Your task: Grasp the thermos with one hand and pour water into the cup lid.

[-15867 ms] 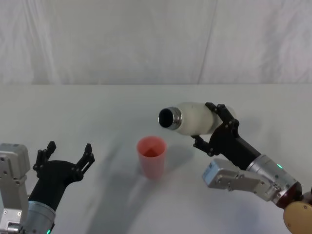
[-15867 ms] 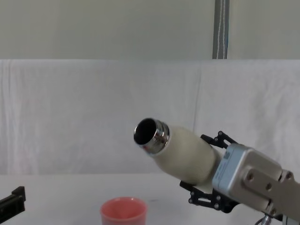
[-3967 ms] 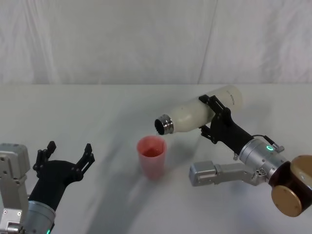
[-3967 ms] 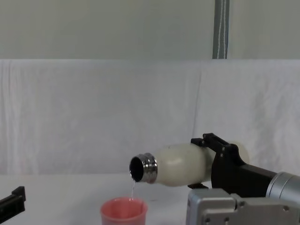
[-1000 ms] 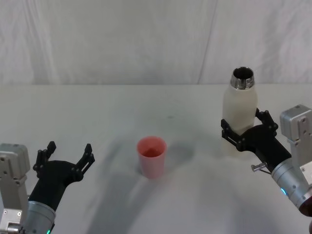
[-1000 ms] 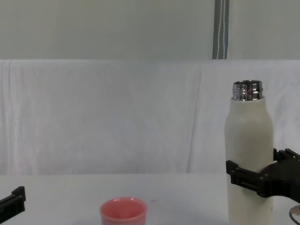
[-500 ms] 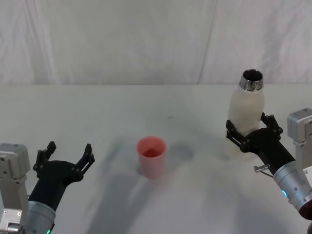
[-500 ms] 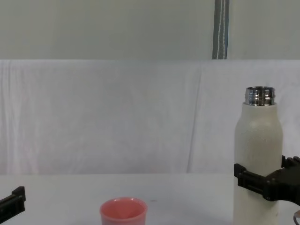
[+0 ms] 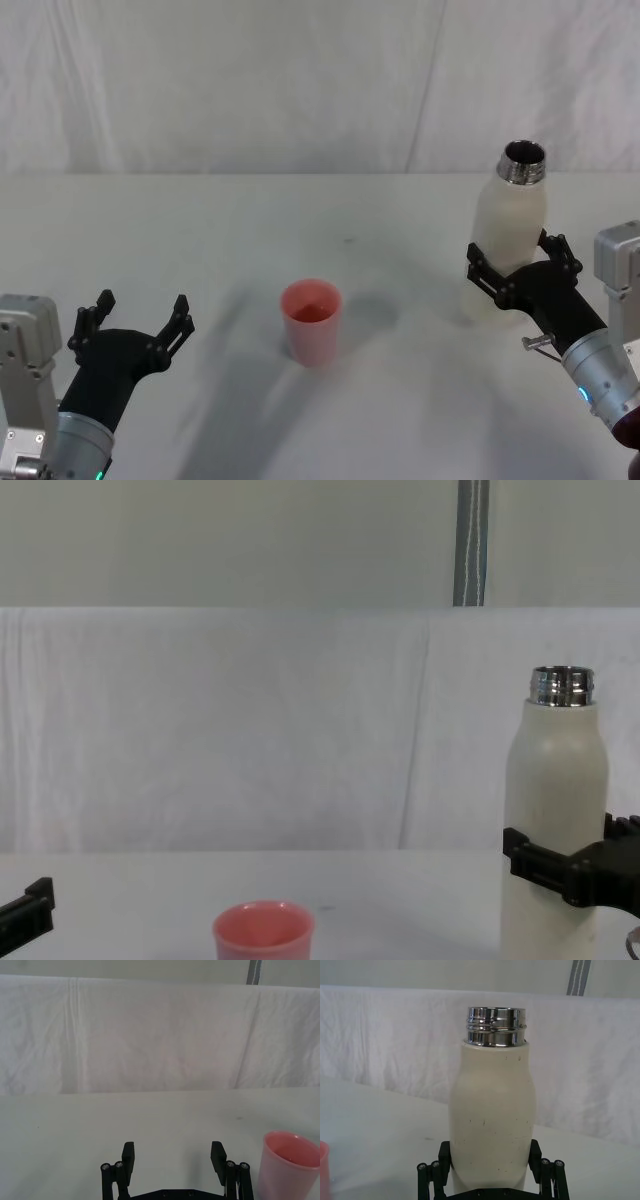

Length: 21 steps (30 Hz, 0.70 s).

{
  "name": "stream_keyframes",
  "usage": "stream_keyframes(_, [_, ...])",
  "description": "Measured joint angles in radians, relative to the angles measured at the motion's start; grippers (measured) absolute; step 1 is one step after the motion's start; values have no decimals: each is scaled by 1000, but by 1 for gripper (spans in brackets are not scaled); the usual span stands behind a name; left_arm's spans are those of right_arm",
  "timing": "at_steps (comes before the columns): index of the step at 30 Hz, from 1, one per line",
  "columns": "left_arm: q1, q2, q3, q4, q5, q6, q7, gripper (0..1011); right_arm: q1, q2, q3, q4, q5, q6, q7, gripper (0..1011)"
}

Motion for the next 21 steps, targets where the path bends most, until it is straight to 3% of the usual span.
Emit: stream_keyframes(21, [0,0,0,0,0,0,0,1001,5,-1,12,61,4,-65,4,952])
